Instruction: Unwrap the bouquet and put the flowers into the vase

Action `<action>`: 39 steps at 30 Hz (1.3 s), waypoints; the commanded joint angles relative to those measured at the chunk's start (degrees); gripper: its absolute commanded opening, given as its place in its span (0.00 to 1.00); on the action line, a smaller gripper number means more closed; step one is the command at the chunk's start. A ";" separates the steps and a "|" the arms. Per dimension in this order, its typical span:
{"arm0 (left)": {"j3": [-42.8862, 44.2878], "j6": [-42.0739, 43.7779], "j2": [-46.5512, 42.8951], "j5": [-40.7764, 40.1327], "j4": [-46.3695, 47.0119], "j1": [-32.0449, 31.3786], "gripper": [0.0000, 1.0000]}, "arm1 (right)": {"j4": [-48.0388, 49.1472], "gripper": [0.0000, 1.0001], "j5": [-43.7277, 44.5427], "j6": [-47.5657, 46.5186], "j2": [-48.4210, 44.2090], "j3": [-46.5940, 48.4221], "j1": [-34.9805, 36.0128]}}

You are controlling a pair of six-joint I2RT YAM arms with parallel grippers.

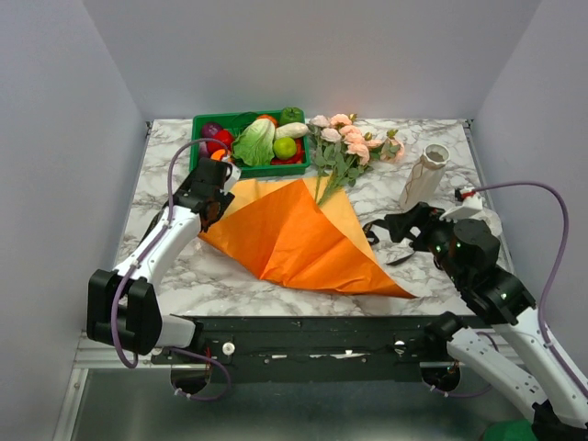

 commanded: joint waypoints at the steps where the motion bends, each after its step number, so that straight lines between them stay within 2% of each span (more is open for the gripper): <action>1: 4.20 6.90 0.68 -4.09 6.78 3.18 0.99 | 5.56 0.98 -4.31 -3.07 3.73 -1.00 -0.06; 3: 7.19 8.49 0.60 -3.05 6.36 3.19 0.99 | 7.50 0.98 -5.11 -3.77 7.24 -1.18 -0.06; 5: 12.52 6.57 0.42 0.72 3.38 3.19 0.99 | 10.22 0.99 -6.60 -5.26 10.15 -0.92 -0.06; 8: 20.69 2.35 1.38 13.89 -5.76 3.19 0.99 | 15.06 1.00 -9.76 -7.55 19.10 1.01 -0.06; 9: 21.95 0.42 2.00 21.67 -9.61 3.19 0.99 | 15.94 1.00 -10.73 -7.82 21.65 1.89 -0.15; 13: 21.10 -1.79 2.62 34.98 -10.54 3.19 0.99 | 22.95 1.00 -18.97 -8.87 36.13 7.33 -0.15; 16: 18.19 -2.23 4.98 39.58 -9.56 3.10 0.99 | 24.73 1.00 -22.76 -9.84 43.01 12.61 -0.15; 20: 16.00 -2.85 7.10 41.35 -8.86 3.27 0.99 | 24.82 1.00 -26.90 -11.42 53.99 18.59 -1.02; 24: 14.23 -2.94 6.22 41.44 -7.28 3.27 0.99 | 24.56 0.99 -27.53 -12.21 59.80 21.40 -1.47; 32: 12.30 -2.59 3.68 42.14 -6.66 4.41 0.99 | 23.42 0.97 -26.91 -14.85 68.08 23.08 -1.73; 39: 11.51 -3.11 1.04 42.67 -5.87 5.73 0.99 | 23.24 0.94 -30.42 -14.59 72.47 22.99 -1.73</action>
